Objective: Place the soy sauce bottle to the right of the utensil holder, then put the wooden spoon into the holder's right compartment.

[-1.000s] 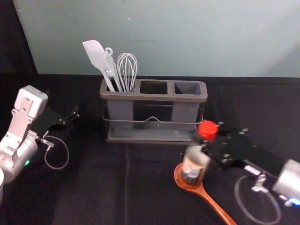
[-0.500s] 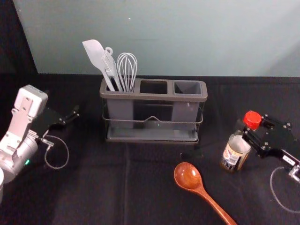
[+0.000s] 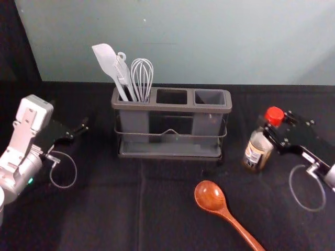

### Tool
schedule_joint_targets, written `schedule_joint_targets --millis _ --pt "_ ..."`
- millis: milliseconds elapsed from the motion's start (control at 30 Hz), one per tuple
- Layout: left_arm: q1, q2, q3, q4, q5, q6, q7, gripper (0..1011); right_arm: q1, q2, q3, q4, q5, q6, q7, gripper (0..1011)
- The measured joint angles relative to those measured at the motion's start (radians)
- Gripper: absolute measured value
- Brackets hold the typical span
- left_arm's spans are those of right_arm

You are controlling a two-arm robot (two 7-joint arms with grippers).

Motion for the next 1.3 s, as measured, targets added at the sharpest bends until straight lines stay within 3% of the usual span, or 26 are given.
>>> schedule_joint_targets --millis 233,500,867,1300 --pt "0.0 0.0 0.0 0.0 0.0 0.0 0.0 1005 0.097 -0.06 -0.034 0.095 -0.041 -0.002 -0.001 382" --pt "0.0 0.0 0.0 0.0 0.0 0.0 0.0 1005 0.173 -0.109 -0.059 0.18 -0.073 0.002 -0.007 382" --pt "0.0 0.0 0.0 0.0 0.0 0.0 0.0 1005 0.222 -0.137 -0.072 0.234 -0.097 0.007 -0.007 382" --pt "0.0 0.0 0.0 0.0 0.0 0.0 0.0 1005 0.237 -0.147 -0.068 0.265 -0.103 0.003 0.0 382"
